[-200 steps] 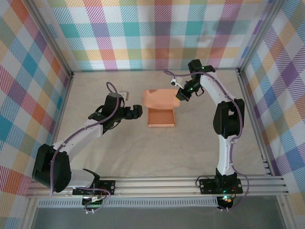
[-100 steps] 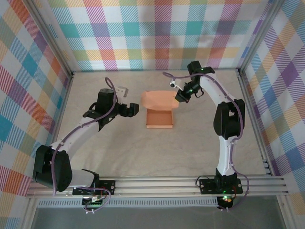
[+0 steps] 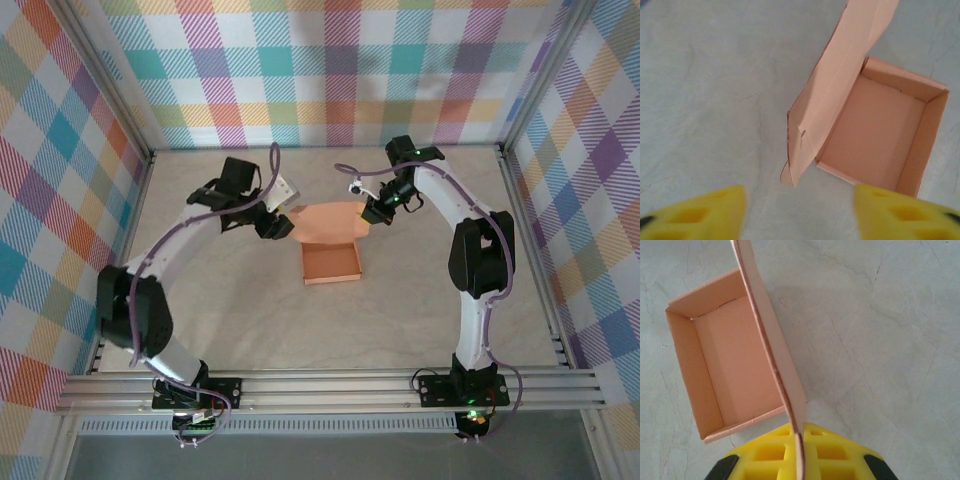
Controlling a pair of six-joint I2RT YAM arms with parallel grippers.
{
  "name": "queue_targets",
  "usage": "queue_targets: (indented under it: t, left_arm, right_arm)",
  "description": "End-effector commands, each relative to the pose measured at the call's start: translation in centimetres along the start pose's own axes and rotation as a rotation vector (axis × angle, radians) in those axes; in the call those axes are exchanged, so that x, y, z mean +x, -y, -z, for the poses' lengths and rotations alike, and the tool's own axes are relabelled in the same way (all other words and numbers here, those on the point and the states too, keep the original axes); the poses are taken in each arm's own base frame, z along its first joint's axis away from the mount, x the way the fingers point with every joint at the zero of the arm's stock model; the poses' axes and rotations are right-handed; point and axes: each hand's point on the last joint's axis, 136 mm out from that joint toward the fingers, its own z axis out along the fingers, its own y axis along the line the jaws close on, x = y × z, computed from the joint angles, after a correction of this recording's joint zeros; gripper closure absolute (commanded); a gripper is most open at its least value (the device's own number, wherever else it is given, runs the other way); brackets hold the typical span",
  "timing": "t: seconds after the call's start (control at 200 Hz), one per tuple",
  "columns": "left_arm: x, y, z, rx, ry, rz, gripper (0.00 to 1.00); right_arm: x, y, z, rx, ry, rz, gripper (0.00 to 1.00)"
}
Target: Fold the paper box
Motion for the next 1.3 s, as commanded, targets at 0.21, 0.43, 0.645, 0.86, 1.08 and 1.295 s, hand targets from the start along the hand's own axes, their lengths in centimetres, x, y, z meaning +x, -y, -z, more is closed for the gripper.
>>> queue_targets:
  t: [0.21,0.43,0.645,0.86,1.08,1.295]
  left_arm:
    - [1.0,2.3,-1.4,0.241,-0.095,-0.039,0.62]
    - [1.6,1.3,-2.1,0.214,-0.113,-0.027,0.71]
    - [0.9,1.3,-2.4,0.237,-0.079,-0.008,0.83]
    - [0.8,1.1,-2.6,0.241,-0.073,0.002,0.97]
    - [0.9,1.2,-2.8,0.246,-0.072,0.003,1.00]
    - [0.6,0.8,-3.0,0.227,-0.052,-0.005,0.74]
  right_arm:
    - [-1.1,-2.1,1.2,-0.042,0.034,0.026,1.00]
    - [-1.4,-2.5,1.3,-0.062,0.054,0.022,1.00]
    - [-1.4,-2.7,1.2,-0.072,0.055,0.013,1.00]
    - [-1.3,-2.7,1.1,-0.073,0.055,0.009,1.00]
    - [-1.3,-2.7,1.1,-0.075,0.055,0.004,1.00]
    - [-1.5,-2.9,1.2,-0.083,0.067,0.007,1.00]
